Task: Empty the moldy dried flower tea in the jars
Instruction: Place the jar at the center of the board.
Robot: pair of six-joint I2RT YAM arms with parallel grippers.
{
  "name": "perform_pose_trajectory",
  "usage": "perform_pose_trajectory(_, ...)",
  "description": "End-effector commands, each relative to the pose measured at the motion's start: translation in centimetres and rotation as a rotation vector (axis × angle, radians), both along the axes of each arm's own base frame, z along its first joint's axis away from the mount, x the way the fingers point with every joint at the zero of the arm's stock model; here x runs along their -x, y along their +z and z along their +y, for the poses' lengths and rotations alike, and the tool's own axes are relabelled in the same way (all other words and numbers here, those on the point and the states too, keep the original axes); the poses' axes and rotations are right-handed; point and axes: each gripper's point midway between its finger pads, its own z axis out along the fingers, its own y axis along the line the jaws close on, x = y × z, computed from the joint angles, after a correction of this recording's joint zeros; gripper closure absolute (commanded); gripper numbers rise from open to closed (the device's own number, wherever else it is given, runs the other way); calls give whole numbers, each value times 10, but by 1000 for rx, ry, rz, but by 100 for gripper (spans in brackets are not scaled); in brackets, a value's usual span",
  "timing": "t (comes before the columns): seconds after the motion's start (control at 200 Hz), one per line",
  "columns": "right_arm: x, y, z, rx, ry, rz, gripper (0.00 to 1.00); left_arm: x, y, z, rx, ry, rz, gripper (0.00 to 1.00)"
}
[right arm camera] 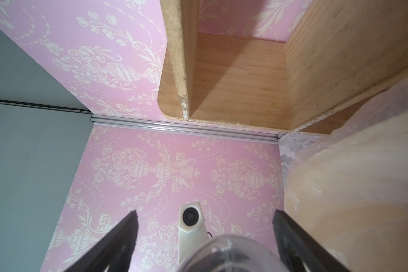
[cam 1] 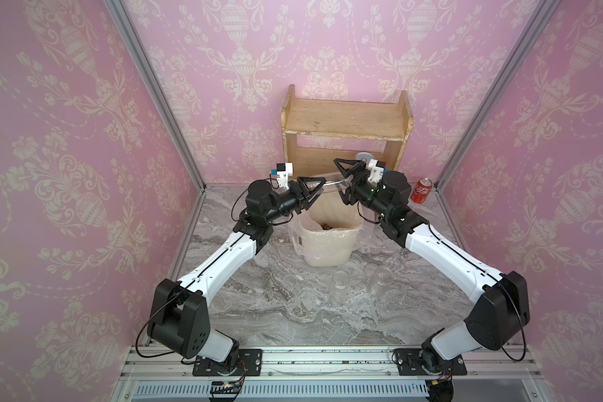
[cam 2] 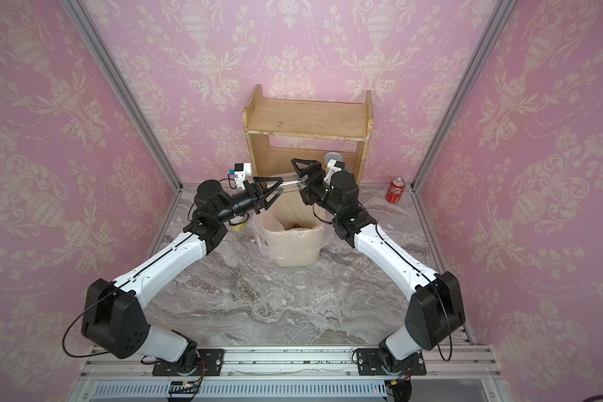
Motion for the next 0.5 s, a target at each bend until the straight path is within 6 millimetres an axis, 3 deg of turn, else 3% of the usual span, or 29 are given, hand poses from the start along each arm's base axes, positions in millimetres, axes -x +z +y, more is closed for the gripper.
perform_pose_trajectory(0.0, 7, 6, -4, 38, -5, -44, 1, 18, 29, 1, -43, -24, -111, 59)
perform_pose_trajectory(0.195, 17, 4, -38, 242, -102, -68, 0, 44, 31, 5, -245, -82, -172, 60)
perform_pose_trajectory(0.49, 47, 6, -89, 725, -198, -142, 0, 102, 24, 39, -616, -137, -238, 62)
